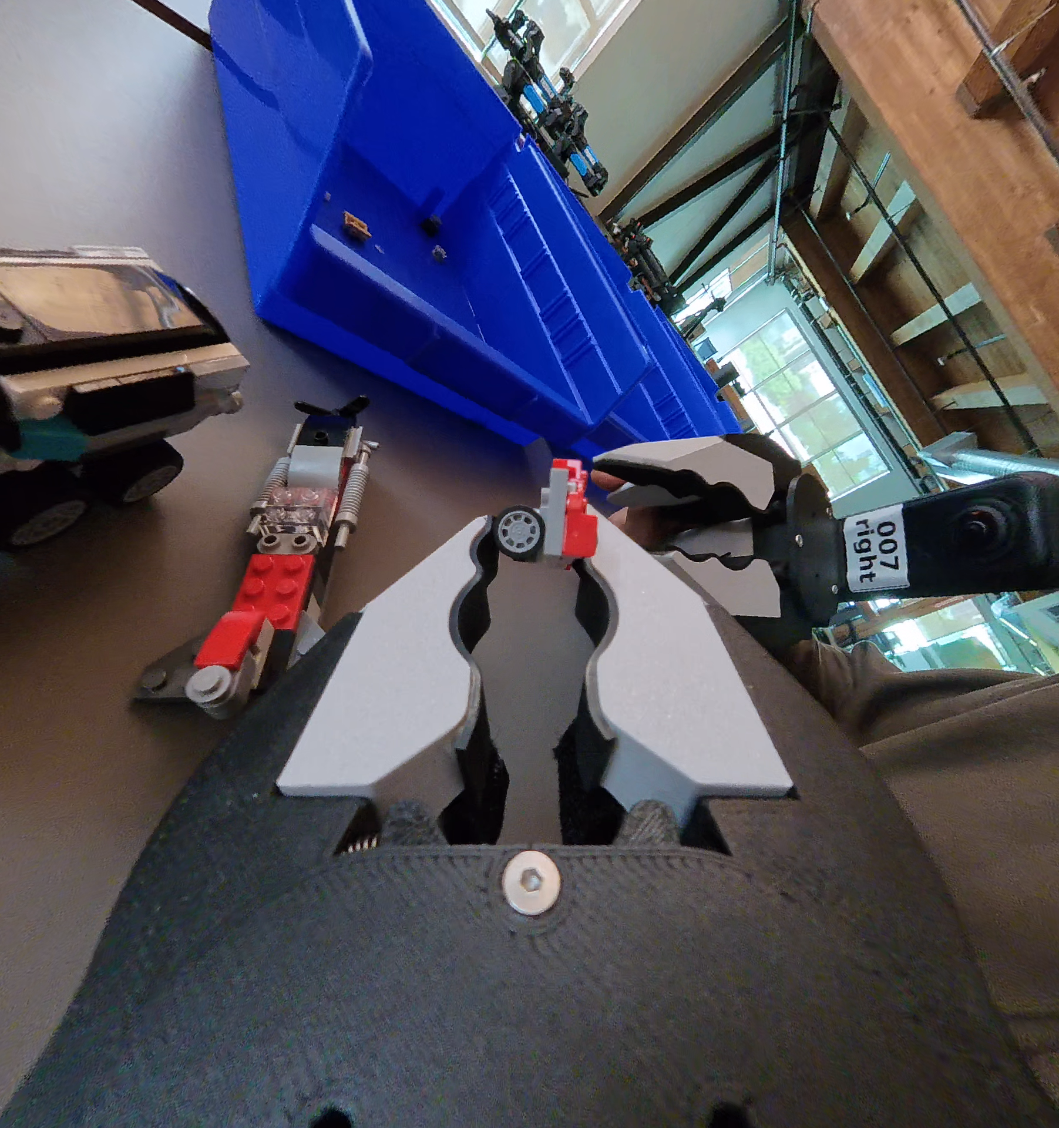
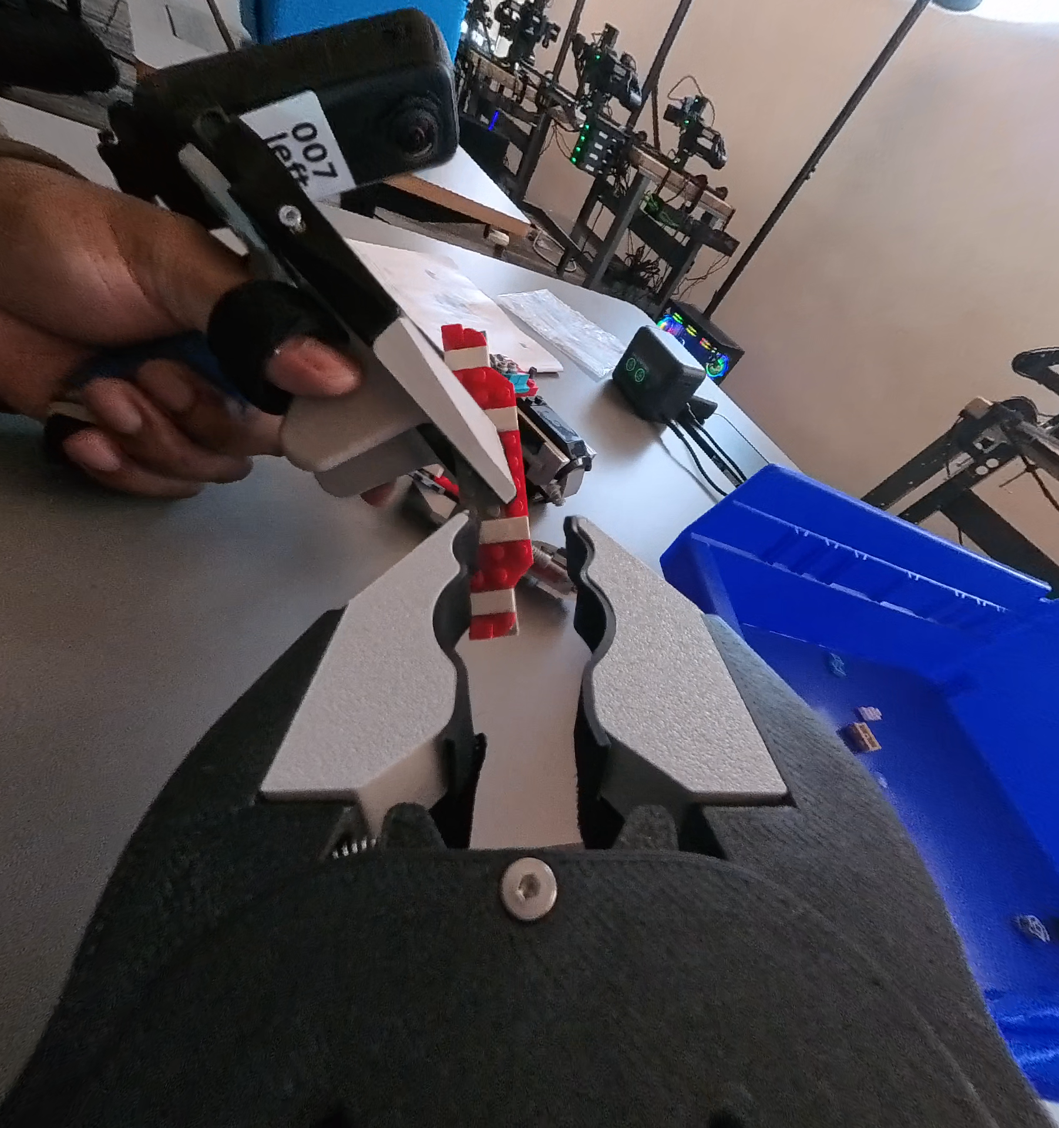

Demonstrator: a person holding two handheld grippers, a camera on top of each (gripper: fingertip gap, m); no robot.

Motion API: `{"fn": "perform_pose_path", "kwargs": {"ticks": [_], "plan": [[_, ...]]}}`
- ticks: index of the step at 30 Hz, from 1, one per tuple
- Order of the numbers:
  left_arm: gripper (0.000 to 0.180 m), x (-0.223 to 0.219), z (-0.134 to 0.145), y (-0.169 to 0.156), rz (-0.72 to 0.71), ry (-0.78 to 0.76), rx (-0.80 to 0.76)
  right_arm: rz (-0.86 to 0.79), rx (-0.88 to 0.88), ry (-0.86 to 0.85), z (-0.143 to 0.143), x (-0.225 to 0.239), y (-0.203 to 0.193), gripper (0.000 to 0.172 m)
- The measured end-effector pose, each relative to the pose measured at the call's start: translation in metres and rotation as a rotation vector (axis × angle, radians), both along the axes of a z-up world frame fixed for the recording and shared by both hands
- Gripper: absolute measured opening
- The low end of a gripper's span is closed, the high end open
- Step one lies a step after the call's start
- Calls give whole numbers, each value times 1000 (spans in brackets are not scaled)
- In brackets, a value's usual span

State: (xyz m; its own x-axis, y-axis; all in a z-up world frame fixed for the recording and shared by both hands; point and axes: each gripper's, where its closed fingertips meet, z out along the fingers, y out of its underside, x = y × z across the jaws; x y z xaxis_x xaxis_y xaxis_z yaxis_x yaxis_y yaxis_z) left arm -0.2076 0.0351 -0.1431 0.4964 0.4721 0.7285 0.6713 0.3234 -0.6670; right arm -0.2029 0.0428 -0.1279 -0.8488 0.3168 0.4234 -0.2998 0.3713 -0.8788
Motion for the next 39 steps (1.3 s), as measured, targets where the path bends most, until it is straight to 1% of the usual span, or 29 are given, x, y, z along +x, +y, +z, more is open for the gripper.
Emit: {"fn": "perform_pose_path", "kwargs": {"ticks": [5, 10, 21, 31, 33, 35, 37, 39], "plan": [[24, 3, 0, 4, -21, 18, -24, 8, 20, -34, -6, 0, -3, 27], [24, 4, -1, 5, -25, 19, -31, 30, 31, -69, -10, 2, -4, 18], [24, 2, -2, 4, -21, 3, -19, 27, 49, -13, -9, 3, -3, 16], [24, 2, -2, 2, -21, -11, -2, 7, 14, 22, 3, 0, 2, 16], [24, 1, -2, 2, -22, -12, 1, -43, 4, 51, 11, -5, 14, 16], [24, 1, -2, 2, -23, -14, 4, -160, 0, 106, 23, -16, 39, 16], [24, 1, -2, 2, -24, -14, 5, -355, -21, 154, 39, -33, 84, 15], [24, 2, -2, 3, -25, -13, 5, -558, -58, 161, 51, -45, 141, 16]]}}
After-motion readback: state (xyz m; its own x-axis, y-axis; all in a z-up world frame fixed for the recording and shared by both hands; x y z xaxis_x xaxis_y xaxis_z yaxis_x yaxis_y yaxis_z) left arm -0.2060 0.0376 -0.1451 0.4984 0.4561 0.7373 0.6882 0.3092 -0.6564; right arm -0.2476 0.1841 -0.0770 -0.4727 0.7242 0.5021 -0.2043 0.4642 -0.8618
